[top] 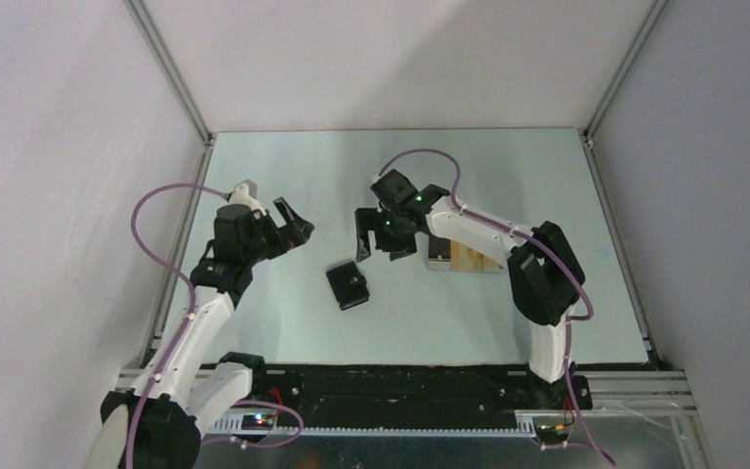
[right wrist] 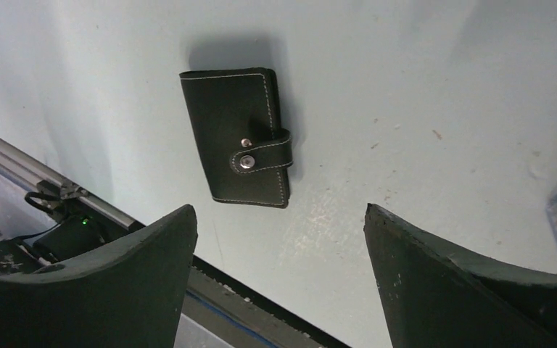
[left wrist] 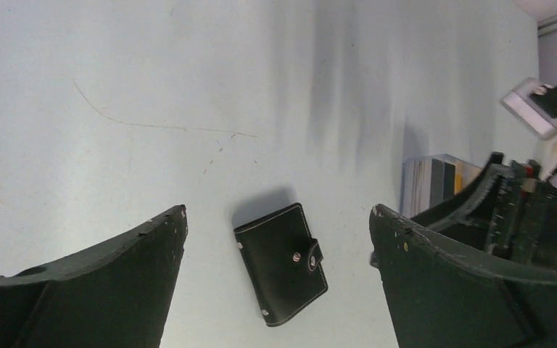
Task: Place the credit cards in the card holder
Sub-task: Reset both arms
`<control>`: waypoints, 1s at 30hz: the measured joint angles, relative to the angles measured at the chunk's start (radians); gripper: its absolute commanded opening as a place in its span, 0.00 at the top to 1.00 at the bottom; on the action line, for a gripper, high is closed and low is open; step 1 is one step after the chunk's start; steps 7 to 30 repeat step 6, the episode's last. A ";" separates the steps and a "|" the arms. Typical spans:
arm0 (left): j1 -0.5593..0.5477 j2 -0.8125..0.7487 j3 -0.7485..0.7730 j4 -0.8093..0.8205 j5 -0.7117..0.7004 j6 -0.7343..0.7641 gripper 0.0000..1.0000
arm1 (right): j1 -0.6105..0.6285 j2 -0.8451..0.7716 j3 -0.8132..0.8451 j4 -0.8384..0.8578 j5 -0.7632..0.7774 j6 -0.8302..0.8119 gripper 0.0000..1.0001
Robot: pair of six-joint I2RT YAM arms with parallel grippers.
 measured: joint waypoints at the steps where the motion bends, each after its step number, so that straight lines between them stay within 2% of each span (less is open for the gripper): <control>1: 0.000 -0.003 -0.003 0.005 -0.008 0.005 0.00 | -0.002 -0.016 -0.019 0.016 0.011 -0.006 0.04; 6: 0.001 -0.018 -0.044 0.035 -0.045 0.038 0.00 | -0.019 -0.126 -0.119 0.079 0.060 -0.025 0.01; 30: 0.001 -0.018 -0.044 0.035 -0.045 0.038 0.00 | -0.019 -0.126 -0.119 0.079 0.060 -0.025 0.01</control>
